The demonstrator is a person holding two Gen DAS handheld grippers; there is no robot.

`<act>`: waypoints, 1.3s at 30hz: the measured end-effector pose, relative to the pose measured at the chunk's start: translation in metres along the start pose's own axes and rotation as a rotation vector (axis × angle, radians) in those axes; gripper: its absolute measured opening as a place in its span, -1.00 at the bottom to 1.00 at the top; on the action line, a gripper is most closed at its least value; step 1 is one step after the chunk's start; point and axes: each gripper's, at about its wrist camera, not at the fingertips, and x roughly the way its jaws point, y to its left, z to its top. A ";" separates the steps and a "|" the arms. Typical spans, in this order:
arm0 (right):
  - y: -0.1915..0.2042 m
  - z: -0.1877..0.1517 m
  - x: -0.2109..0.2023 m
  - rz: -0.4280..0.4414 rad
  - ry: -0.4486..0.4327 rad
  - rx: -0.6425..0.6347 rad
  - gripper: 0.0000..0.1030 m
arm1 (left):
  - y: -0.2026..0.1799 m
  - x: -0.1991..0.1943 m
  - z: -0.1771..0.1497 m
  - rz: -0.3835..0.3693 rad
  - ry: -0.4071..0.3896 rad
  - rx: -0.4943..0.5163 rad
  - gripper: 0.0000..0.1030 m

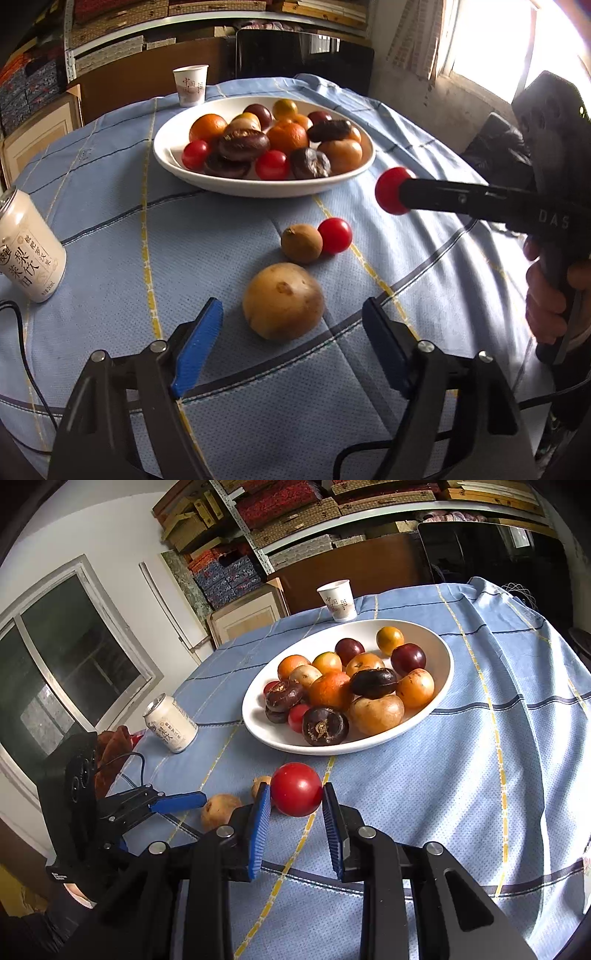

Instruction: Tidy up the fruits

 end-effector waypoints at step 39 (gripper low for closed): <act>0.017 -0.018 0.046 -0.146 0.177 -0.177 -0.34 | 0.006 0.012 0.003 0.015 0.018 -0.024 -0.10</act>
